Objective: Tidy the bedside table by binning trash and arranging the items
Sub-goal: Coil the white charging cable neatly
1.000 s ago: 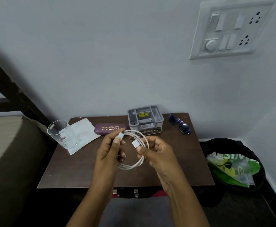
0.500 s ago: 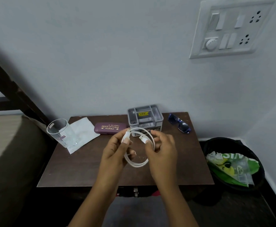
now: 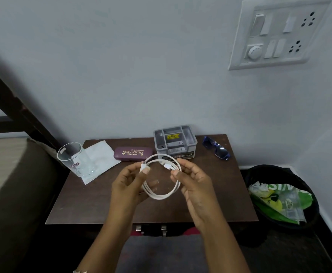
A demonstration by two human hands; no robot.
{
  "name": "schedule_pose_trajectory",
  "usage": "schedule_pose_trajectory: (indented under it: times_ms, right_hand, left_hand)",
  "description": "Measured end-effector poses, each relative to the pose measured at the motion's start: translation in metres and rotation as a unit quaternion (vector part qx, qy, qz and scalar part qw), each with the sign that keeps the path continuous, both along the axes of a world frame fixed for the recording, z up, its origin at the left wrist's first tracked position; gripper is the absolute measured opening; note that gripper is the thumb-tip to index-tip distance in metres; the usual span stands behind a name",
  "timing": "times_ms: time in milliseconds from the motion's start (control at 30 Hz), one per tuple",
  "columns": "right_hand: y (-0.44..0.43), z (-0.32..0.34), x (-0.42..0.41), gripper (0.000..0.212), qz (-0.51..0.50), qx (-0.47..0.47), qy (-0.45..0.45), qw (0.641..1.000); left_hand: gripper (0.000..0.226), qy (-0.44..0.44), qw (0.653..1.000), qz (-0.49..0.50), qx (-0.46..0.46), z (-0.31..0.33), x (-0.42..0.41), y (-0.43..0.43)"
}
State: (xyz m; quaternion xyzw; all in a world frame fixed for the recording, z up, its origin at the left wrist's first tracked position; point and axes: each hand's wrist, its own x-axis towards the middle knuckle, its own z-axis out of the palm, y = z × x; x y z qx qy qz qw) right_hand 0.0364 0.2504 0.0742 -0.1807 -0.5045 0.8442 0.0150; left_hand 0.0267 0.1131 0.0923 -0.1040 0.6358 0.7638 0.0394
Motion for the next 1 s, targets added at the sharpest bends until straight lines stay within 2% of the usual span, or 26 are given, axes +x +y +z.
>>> schedule_pose_trajectory:
  times_ms: [133, 233, 300, 467, 667, 800, 1000]
  right_hand:
    - [-0.004, 0.001, 0.001, 0.035, 0.026, 0.034, 0.007, 0.999]
    - [-0.007, 0.002, 0.002, 0.036, 0.007, 0.012, 0.002, 1.000]
    - [-0.006, 0.001, 0.001, 0.035, -0.004, 0.002, 0.001, 1.000]
    - [-0.006, -0.002, -0.001, 0.030, -0.010, -0.027, 0.004, 1.000]
    - [-0.003, -0.005, -0.001, 0.026, -0.019, -0.042, 0.013, 0.999]
    - [0.000, -0.014, -0.002, 0.027, -0.023, -0.086, -0.006, 0.996]
    - [-0.005, -0.038, -0.002, 0.027, -0.004, 0.019, -0.043, 0.999]
  left_hand:
    - [0.010, 0.022, 0.996, 0.059, -0.059, -0.004, -0.004, -0.002]
    - [0.002, 0.022, 0.995, 0.088, -0.032, -0.005, -0.005, -0.001]
    - [0.006, 0.025, 0.995, 0.093, -0.009, -0.005, -0.005, 0.000]
    - [0.011, 0.016, 0.996, 0.086, 0.028, -0.004, -0.006, -0.003]
    - [0.013, -0.074, 0.990, 0.021, 0.120, -0.008, -0.014, -0.008]
    - [0.024, -0.072, 0.989, -0.001, 0.131, -0.018, -0.014, -0.010]
    - [0.026, -0.082, 0.992, 0.007, 0.094, -0.045, -0.010, -0.009]
